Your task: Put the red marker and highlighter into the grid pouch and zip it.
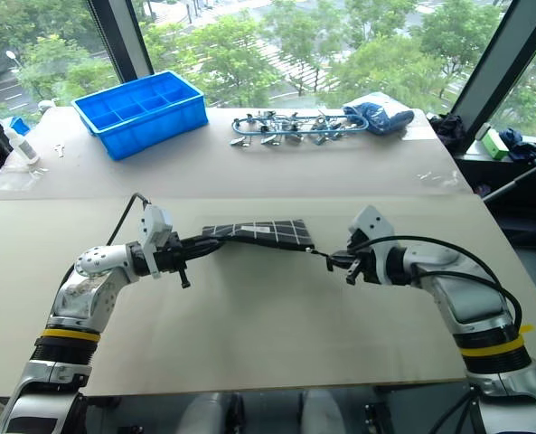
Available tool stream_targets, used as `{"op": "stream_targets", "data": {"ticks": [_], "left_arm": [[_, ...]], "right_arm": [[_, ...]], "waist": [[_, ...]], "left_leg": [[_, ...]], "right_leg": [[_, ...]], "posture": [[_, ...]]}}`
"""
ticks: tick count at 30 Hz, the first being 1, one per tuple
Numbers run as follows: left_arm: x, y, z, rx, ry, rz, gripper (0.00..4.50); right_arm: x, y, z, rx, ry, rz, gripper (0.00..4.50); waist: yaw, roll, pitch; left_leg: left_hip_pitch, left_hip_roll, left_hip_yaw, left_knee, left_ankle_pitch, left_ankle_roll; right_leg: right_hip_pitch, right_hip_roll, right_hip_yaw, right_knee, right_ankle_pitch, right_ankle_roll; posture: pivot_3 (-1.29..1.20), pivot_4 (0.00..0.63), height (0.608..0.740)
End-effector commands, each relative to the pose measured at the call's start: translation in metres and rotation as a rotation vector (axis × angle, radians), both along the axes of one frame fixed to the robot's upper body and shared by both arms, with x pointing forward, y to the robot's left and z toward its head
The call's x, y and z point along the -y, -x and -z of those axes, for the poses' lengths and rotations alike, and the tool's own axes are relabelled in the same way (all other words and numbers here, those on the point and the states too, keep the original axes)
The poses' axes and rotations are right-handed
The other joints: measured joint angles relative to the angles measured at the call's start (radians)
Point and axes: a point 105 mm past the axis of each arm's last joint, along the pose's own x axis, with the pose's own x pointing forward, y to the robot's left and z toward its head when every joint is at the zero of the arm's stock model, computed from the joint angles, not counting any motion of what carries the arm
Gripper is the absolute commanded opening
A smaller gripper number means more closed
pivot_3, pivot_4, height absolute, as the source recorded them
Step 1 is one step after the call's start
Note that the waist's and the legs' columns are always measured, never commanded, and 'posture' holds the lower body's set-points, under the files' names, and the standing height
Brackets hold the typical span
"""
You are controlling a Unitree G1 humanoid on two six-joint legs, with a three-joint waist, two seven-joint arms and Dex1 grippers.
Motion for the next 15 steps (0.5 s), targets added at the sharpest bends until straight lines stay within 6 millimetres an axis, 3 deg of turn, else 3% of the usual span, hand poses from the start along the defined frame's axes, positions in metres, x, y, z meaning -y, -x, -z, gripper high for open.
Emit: {"op": "stream_targets", "data": {"ticks": [1, 4, 9, 15], "left_arm": [[-0.003, -0.002, -0.018, 0.058, 0.017, -0.003, 0.00], [-0.001, -0.002, -0.018, 0.061, 0.021, 0.000, 0.00], [0.001, -0.001, -0.017, 0.059, 0.026, 0.009, 0.00], [0.002, -0.002, -0.017, 0.060, 0.031, 0.013, 0.00]], "right_arm": [[-0.005, -0.004, -0.022, 0.076, -0.065, 0.003, 0.62], [-0.016, -0.001, -0.035, 0.081, -0.123, -0.025, 1.47], [-0.014, 0.011, -0.039, -0.015, -0.194, -0.047, 3.06], [0.011, 0.024, -0.054, 0.026, -0.184, -0.041, 3.06]], "waist": [[-0.001, 0.000, 0.000], [0.001, 0.000, 0.000], [0.004, 0.000, 0.000], [0.013, 0.000, 0.000]], "left_leg": [[0.000, 0.000, 0.000, 0.000, 0.000, 0.000], [0.000, 0.000, 0.000, 0.000, 0.000, 0.000], [0.000, 0.000, 0.000, 0.000, 0.000, 0.000], [0.000, 0.000, -0.001, 0.000, 0.000, 0.000]], "right_leg": [[0.000, 0.000, 0.000, 0.000, 0.000, 0.000], [0.000, 0.000, 0.000, 0.000, 0.000, 0.000], [0.000, 0.000, 0.000, 0.000, 0.000, 0.000], [0.000, 0.000, 0.000, -0.001, 0.000, 0.000]], "posture": [[0.00, 0.150, 0.740], [0.00, 0.150, 0.740], [0.00, 0.150, 0.740], [0.00, 0.150, 0.740]]}}
